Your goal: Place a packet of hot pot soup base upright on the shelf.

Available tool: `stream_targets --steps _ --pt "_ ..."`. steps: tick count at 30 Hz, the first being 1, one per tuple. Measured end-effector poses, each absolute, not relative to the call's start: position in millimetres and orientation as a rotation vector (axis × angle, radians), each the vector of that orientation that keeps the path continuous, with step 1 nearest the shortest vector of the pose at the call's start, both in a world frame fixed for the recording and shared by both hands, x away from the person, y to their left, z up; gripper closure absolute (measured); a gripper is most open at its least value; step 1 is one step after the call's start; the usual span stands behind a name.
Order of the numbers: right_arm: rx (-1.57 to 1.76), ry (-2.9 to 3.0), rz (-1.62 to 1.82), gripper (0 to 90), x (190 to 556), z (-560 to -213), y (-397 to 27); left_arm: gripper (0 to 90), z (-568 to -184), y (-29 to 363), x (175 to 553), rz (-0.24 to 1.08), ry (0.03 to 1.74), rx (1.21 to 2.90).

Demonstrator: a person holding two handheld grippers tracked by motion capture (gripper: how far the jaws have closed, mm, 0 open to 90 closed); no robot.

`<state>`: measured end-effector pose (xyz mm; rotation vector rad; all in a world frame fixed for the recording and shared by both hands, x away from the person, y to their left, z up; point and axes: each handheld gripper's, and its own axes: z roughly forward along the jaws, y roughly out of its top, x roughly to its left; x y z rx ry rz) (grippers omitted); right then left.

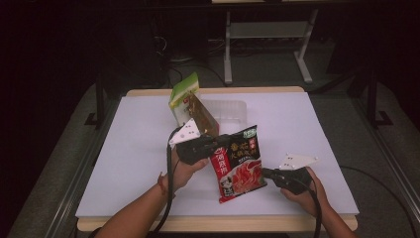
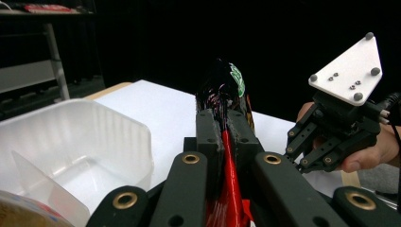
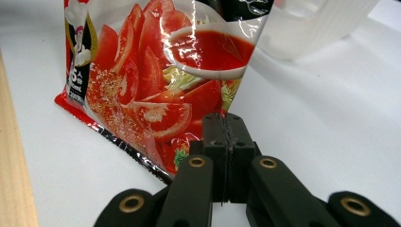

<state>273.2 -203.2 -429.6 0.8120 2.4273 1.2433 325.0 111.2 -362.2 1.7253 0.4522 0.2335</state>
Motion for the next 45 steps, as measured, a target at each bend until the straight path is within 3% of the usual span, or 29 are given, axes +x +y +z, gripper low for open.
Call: stream_targets --steps 18,20,23,25,29,45 --pt "0.804 2.320 1.259 87.5 290 -405 -188 86.1 -326 113 326 0.376 0.466 1.700" --pt "0.817 2.300 1.268 78.4 290 -405 -189 86.2 -324 112 328 0.388 0.472 1.696" --pt "0.849 2.271 1.315 77.5 291 -405 -192 86.4 -323 110 329 0.405 0.476 1.697" --pt "0.858 2.263 1.305 63.0 290 -405 -190 86.4 -322 110 331 0.417 0.486 1.705" --pt "0.887 2.266 1.289 49.1 288 -406 -192 86.4 -319 112 336 0.436 0.507 1.684" --pt "1.079 2.207 1.297 44.0 284 -422 -246 86.4 -280 117 370 0.568 0.607 1.629"
